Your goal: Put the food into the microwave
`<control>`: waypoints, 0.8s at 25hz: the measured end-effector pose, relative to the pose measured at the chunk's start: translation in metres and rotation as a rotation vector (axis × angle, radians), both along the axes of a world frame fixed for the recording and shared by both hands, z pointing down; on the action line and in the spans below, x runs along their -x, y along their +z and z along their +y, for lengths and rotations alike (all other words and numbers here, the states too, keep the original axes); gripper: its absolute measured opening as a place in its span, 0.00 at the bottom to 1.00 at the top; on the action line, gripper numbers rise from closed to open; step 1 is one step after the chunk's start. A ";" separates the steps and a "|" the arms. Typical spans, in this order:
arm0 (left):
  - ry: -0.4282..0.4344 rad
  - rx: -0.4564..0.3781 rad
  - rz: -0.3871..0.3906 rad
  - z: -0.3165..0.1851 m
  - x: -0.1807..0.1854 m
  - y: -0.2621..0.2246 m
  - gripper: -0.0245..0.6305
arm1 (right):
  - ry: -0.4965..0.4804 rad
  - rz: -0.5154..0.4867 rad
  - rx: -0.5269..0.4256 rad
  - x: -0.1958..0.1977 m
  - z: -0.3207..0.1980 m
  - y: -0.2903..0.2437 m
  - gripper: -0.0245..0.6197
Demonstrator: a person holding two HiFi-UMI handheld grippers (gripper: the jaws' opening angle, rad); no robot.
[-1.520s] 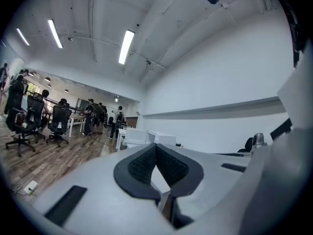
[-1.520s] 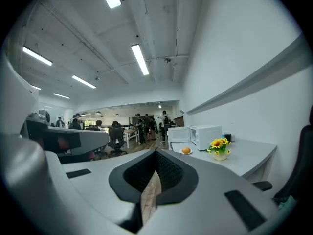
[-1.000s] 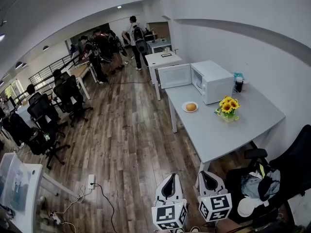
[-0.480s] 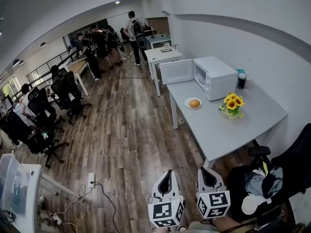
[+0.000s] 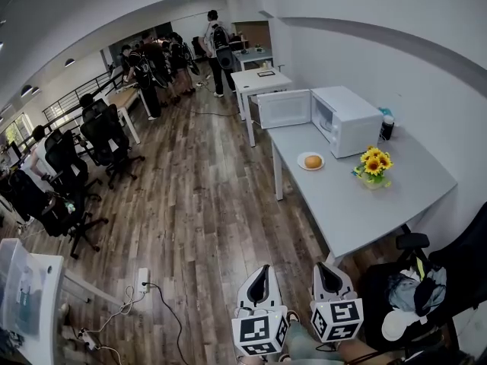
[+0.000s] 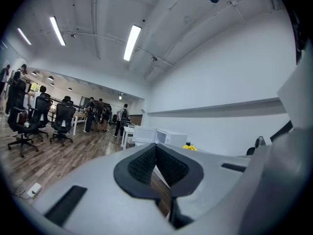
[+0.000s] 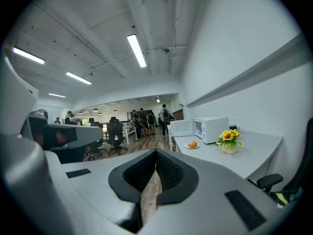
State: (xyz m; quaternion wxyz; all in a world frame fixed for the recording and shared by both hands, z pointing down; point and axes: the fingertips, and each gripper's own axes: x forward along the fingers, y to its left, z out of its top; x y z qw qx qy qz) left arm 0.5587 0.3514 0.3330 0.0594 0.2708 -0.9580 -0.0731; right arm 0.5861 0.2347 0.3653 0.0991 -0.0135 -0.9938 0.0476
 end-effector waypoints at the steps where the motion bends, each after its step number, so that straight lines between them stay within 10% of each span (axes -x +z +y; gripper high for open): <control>1: -0.002 0.001 0.002 0.001 0.004 0.002 0.04 | -0.002 0.002 -0.002 0.005 0.000 0.001 0.06; 20: 0.017 0.042 -0.008 -0.040 0.151 0.003 0.04 | 0.016 -0.008 0.021 0.158 -0.043 0.000 0.06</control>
